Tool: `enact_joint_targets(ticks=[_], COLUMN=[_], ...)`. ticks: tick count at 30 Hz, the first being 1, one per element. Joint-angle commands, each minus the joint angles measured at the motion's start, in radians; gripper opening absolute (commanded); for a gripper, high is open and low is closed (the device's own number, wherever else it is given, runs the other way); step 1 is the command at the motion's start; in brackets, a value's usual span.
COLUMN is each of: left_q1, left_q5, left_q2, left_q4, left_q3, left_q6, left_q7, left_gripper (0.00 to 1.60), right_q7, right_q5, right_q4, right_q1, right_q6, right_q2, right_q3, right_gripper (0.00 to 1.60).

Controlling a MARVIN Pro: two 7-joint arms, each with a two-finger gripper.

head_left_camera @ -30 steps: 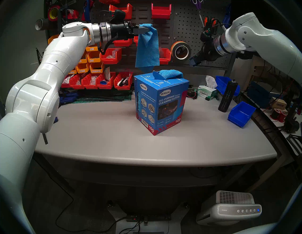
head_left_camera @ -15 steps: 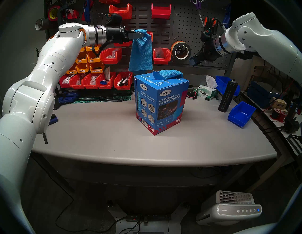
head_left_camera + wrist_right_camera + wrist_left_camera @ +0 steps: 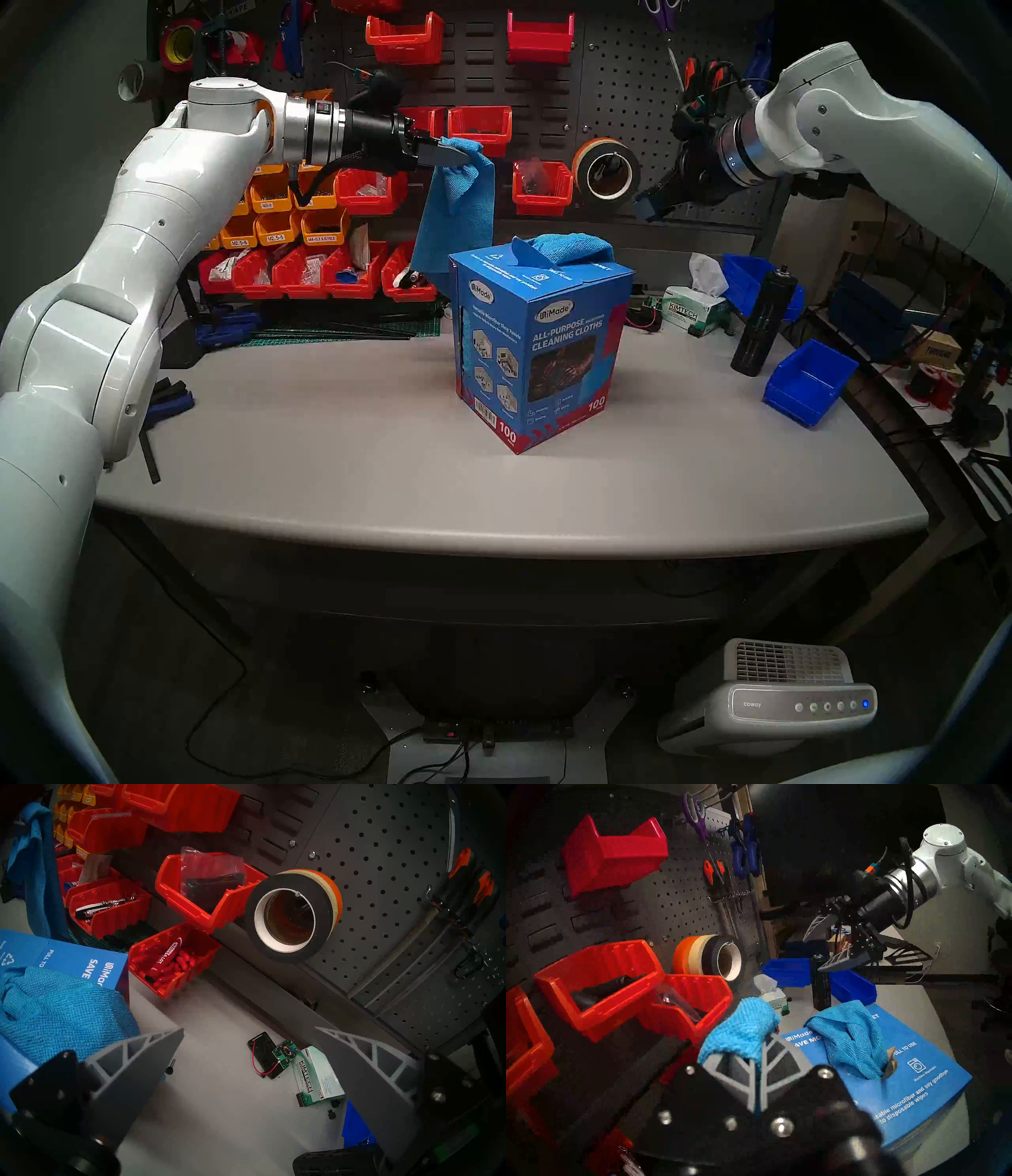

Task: Take out a shop towel

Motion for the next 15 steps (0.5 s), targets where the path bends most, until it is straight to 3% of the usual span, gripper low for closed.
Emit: enact_joint_targets(ticks=[1,15], left_q1=[-0.071,-0.138], left_q5=[0.037,0.231], left_q2=[0.021,0.022], left_q4=[-0.012,0.019], left_q3=[0.033,0.190], left_q6=[0.022,0.002], left_q7=[-0.054,-0.145], left_gripper=[0.00,0.00], right_q7=[-0.009,-0.009], right_q5=[-0.002,-0.001], right_q4=[-0.001,-0.001], right_q1=[0.033,0.033], right_q6=[-0.011,-0.011], right_q2=[-0.001,-0.001], right_q3=[0.028,0.027], right_gripper=[1.60,1.60])
